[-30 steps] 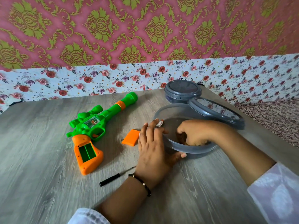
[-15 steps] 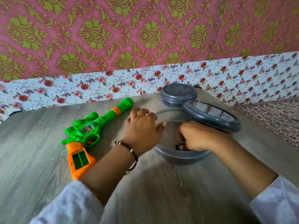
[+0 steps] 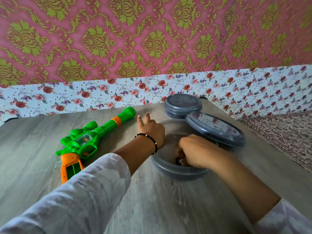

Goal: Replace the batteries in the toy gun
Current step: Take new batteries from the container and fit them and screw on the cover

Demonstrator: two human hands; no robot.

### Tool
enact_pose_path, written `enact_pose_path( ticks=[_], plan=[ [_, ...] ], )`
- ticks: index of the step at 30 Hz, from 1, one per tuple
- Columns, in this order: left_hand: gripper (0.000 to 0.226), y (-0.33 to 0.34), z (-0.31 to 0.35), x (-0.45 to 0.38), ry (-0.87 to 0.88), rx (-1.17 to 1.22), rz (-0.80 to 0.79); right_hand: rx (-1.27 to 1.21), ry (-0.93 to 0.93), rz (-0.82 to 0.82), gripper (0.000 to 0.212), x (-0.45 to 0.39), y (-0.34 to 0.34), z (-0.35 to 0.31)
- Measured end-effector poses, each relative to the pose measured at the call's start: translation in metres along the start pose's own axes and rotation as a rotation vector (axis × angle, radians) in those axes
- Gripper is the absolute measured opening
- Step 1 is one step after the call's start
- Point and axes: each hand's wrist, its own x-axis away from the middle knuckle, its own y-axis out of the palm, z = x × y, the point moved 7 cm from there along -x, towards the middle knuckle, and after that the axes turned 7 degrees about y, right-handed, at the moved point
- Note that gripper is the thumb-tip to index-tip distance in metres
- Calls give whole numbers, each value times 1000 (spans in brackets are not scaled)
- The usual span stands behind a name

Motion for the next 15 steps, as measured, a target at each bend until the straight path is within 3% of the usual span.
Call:
enact_pose_path(
  ticks=[7, 15],
  plan=[
    [43, 3, -2, 1, -2, 50, 46, -29, -24, -37, 23, 0, -2, -4],
    [40, -7, -8, 3, -22, 257, 240, -127, -82, 11, 14, -1, -6, -5]
  ],
)
